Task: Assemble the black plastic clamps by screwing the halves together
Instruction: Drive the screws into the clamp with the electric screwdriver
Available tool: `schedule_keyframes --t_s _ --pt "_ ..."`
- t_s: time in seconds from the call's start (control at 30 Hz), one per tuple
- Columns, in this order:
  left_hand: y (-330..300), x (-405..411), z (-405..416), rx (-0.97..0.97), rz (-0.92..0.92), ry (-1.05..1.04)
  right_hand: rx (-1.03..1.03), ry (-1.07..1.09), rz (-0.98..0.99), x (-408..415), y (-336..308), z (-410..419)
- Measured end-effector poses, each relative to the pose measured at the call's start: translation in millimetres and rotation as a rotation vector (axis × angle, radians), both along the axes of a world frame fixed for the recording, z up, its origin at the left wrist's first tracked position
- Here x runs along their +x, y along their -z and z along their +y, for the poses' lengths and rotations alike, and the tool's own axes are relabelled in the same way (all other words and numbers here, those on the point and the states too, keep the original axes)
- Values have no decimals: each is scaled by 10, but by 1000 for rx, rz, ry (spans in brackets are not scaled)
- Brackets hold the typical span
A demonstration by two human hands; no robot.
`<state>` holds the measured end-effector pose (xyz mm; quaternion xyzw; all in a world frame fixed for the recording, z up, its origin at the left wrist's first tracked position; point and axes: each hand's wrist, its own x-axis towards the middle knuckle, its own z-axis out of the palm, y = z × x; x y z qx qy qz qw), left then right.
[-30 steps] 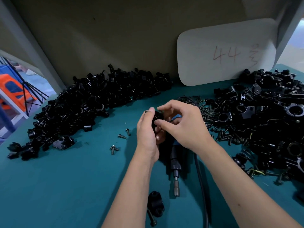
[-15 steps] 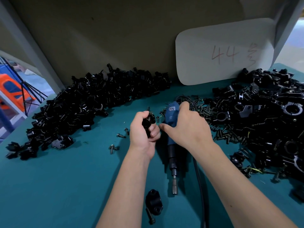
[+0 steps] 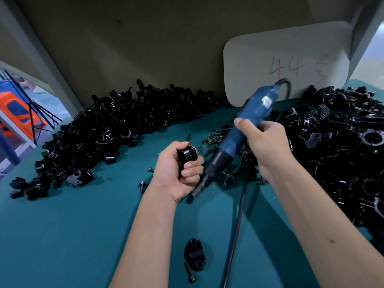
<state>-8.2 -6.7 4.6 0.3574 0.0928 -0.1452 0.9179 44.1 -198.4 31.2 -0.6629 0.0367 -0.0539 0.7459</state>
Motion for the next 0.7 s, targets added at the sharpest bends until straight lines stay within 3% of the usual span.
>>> schedule_keyframes --t_s 0.07,0.23,0.33,0.5,0.7 --pt "-7 28 3 126 27 -59 142 45 -58 -36 -67 17" --pt "19 42 56 663 -32 -160 515 94 -164 -129 -236 47" --pt "5 15 115 795 -6 -10 710 134 -178 -148 -330 6" --pt "1 25 112 894 21 75 763 187 -205 -145 -375 -62" --pt "-8 27 60 993 -93 57 788 250 -192 -139 -337 -31"
